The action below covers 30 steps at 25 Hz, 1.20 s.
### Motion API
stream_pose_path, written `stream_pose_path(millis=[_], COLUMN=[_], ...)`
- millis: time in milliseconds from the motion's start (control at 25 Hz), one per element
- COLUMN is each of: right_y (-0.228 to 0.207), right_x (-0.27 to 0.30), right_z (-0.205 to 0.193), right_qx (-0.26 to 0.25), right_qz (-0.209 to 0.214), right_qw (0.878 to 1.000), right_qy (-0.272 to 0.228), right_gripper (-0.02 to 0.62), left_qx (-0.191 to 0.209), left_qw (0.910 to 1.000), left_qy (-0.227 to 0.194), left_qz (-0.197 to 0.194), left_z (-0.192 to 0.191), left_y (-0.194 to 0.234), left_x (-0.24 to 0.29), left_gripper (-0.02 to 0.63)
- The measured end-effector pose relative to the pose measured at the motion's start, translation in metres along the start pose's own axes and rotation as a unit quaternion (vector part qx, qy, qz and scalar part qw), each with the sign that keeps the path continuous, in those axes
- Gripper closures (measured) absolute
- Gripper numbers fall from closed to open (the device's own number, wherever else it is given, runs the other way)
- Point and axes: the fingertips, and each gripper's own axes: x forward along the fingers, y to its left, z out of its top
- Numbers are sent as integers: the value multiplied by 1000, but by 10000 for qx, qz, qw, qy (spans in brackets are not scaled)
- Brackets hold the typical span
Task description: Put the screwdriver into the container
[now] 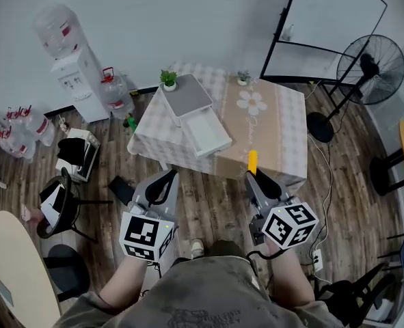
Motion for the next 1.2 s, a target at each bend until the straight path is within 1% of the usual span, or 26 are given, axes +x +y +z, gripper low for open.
stream_pose_path(millis=[200,440,600,680,760,920,1040,1200], right_y=[-25,-55,-85,-101,-114,-135,-151,-166], right_x=[54,119,167,193,215,248,271,303], right_z=[-12,-24,-37,-43,-51,-67,-84,-107], right_qx=[152,262,327,329,347,490,350,196], right_qz=[20,156,283,301,292,361,437,484], right_qw=[9995,9968,9933,9910,9882,9803,9723,9620], right_qy=[291,736,1074,1258,1465,1879,2271,2678], right_gripper=[494,494,494,494,495,495,495,495], left_qx=[-275,-427,-513,-623,-712,-763,-903,-1135], left_qw=[9994,9975,9953,9932,9911,9880,9823,9753], left_qy=[198,541,801,944,1071,1258,1493,1624], left_qz=[9,123,207,264,332,466,685,975], left_z=[-20,-41,-59,-68,-74,-81,-95,-112], left_y=[20,41,51,60,70,84,90,109], left_x=[35,85,131,153,172,207,227,250], left_gripper=[604,606,606,604,606,604,606,606])
